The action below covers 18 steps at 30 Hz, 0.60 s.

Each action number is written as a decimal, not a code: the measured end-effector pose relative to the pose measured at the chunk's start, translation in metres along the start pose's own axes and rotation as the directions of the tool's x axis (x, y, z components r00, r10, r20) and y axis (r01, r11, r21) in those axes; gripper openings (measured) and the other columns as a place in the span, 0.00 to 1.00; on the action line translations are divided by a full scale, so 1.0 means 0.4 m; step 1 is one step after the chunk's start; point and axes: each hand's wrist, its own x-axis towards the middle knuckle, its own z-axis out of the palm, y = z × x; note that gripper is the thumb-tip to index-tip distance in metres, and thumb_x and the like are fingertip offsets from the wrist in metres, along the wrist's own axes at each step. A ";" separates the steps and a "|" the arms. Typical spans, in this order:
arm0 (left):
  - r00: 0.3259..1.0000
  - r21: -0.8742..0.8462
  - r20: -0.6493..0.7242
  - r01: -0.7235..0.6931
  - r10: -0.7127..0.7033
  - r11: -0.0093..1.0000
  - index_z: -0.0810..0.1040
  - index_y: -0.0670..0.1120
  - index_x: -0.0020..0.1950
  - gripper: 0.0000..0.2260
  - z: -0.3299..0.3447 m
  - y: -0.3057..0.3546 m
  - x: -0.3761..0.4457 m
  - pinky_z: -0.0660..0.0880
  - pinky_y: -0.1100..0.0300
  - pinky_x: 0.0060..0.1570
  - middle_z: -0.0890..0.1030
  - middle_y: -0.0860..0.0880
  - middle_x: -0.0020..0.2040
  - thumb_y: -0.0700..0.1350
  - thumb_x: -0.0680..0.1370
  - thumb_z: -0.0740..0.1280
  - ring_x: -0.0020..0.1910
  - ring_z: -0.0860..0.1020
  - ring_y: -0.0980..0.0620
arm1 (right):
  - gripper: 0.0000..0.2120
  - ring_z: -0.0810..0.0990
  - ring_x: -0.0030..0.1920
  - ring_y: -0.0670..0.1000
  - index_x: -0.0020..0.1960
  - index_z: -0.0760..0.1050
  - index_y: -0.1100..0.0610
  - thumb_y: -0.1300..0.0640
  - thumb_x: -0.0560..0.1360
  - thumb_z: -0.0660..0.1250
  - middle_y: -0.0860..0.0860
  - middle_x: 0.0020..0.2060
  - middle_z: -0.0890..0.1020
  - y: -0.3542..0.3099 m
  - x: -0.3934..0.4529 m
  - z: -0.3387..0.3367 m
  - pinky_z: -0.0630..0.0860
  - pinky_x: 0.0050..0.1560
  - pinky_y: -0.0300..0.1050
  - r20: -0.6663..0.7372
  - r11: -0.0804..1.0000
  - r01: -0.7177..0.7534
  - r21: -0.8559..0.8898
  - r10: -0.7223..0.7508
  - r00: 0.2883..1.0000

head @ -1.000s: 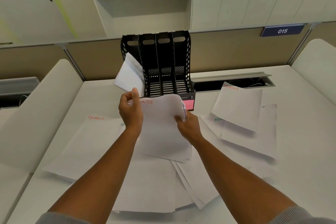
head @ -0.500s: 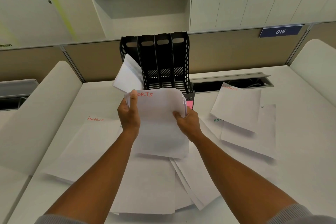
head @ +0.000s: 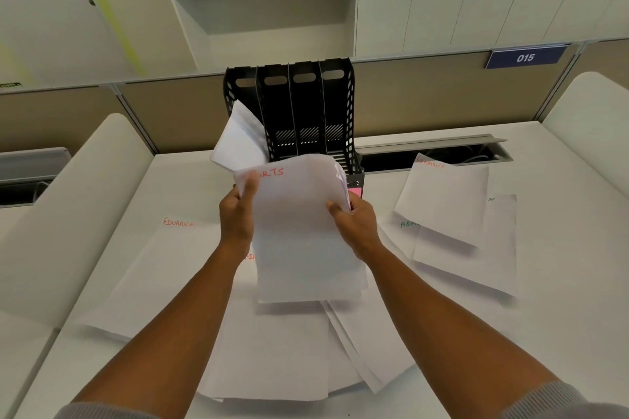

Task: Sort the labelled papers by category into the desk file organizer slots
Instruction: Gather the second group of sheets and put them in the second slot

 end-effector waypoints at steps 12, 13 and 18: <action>0.964 0.081 0.089 0.245 -0.252 0.966 0.83 0.47 0.54 0.22 -0.090 -0.100 -0.002 0.82 0.54 0.42 0.87 0.49 0.49 0.56 0.66 0.78 0.47 0.85 0.48 | 0.11 0.82 0.48 0.54 0.47 0.81 0.54 0.48 0.77 0.66 0.52 0.47 0.84 0.022 0.009 -0.049 0.78 0.55 0.54 0.110 0.949 -0.237 0.207 0.218 0.970; 0.960 0.058 0.083 0.263 -0.267 0.963 0.83 0.47 0.55 0.22 -0.092 -0.101 -0.001 0.81 0.55 0.40 0.86 0.49 0.49 0.56 0.66 0.78 0.47 0.85 0.48 | 0.13 0.81 0.51 0.56 0.49 0.80 0.55 0.47 0.78 0.64 0.54 0.49 0.83 0.032 0.003 -0.048 0.77 0.58 0.56 0.115 0.951 -0.257 0.173 0.240 0.964; 0.930 0.052 0.052 0.360 -0.363 0.931 0.82 0.48 0.54 0.19 -0.091 -0.123 -0.001 0.80 0.55 0.43 0.86 0.50 0.48 0.56 0.67 0.78 0.48 0.84 0.48 | 0.17 0.77 0.57 0.54 0.58 0.75 0.54 0.45 0.82 0.53 0.53 0.56 0.80 0.056 -0.023 -0.035 0.73 0.61 0.51 0.112 0.965 -0.260 0.019 0.256 0.960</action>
